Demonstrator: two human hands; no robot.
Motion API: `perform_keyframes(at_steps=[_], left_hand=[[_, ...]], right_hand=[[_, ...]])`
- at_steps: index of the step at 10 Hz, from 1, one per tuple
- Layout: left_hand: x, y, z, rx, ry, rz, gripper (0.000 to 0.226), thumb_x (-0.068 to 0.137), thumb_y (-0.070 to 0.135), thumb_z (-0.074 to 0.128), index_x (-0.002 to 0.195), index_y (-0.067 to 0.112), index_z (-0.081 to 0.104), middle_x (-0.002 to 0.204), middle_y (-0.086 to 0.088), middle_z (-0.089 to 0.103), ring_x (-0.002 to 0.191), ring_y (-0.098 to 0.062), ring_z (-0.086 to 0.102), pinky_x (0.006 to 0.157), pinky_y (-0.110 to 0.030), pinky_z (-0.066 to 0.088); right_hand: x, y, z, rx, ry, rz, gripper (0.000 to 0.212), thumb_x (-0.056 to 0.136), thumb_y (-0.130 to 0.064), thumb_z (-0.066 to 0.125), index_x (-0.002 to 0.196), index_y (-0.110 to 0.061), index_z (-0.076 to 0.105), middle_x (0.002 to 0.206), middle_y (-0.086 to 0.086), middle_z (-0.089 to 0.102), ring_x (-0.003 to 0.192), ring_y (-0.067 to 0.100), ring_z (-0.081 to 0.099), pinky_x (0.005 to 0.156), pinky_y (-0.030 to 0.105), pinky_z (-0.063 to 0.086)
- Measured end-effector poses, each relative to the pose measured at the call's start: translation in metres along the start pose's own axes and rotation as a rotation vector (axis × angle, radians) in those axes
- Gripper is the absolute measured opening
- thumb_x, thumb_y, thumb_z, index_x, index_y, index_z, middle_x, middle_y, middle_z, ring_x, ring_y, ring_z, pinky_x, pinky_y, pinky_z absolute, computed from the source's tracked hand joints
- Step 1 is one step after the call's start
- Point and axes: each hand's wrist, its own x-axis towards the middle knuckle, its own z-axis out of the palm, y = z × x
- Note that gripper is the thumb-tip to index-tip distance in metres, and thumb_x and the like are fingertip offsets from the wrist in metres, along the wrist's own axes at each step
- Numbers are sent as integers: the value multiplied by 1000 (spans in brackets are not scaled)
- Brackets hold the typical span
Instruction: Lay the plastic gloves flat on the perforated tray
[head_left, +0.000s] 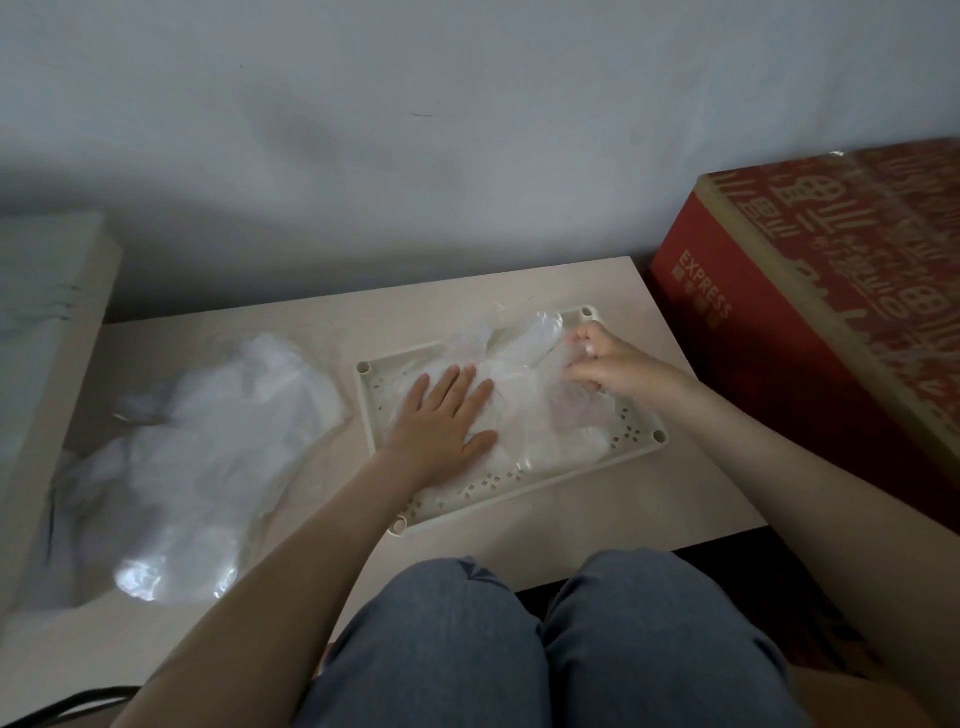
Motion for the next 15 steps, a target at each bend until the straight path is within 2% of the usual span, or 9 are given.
perform_keyframes(at_steps=[1,2,3,5,8,10,12,13,15], left_hand=[[1,1,0,-10,-3,-2,88,72,66,-20,151,28,-14,160,-1,-18,146,-17,-18,117,-41,-13],[0,1,-1,-24,-8,-7,89,71,66,-19,152,28,-12,160,-1,-16,147,-17,-17,117,-41,-13],[0,2,-3,-15,-11,-12,79,83,66,-10,152,28,-12,160,-2,-16,147,-17,-17,117,-42,-12],[-1,0,-2,-16,-2,-5,90,71,66,-19,152,28,-11,160,-2,-15,147,-18,-16,118,-42,-11],[0,0,-2,-18,-3,-5,89,72,66,-19,152,28,-12,160,-2,-15,147,-18,-15,117,-42,-12],[1,1,-2,-18,-3,-6,91,71,67,-19,152,27,-10,161,-2,-14,147,-19,-15,117,-42,-11],[1,0,-2,-14,-5,-2,91,71,67,-20,152,27,-11,160,-3,-14,147,-19,-15,117,-42,-11],[0,0,-2,-6,-8,1,91,71,66,-21,152,26,-12,160,-3,-15,147,-20,-16,118,-42,-11],[0,1,-3,2,-5,0,91,71,66,-22,152,26,-13,160,-3,-15,147,-20,-16,118,-42,-11]], right_hand=[[-7,-7,7,-69,-66,-6,70,84,-30,70,134,-23,21,105,-5,55,92,5,53,80,22,43],[-7,-3,21,-238,-219,12,95,80,-34,75,143,-32,5,115,-6,58,97,4,56,79,19,43],[-4,0,25,-293,-191,-19,91,82,-26,73,143,-29,6,104,-4,59,86,9,57,76,21,45],[-4,-3,13,-205,-150,-2,69,88,-18,65,140,-21,20,72,-5,49,69,11,48,70,26,39],[-15,-3,-10,-20,-166,15,27,89,-17,65,113,-14,52,73,-3,59,69,11,54,75,24,37],[-26,-6,-3,-268,-317,104,62,82,-33,73,132,-27,37,98,-5,63,93,-2,54,79,19,39],[-25,1,8,-423,-284,128,75,77,-20,78,139,-27,37,100,-5,59,93,11,59,77,27,47],[-29,-3,1,-399,-264,150,63,83,-20,72,136,-26,37,96,-9,55,80,3,53,57,15,41],[-25,4,-9,-346,-274,155,66,81,-14,72,138,-20,40,85,-5,66,90,13,61,85,36,47]])
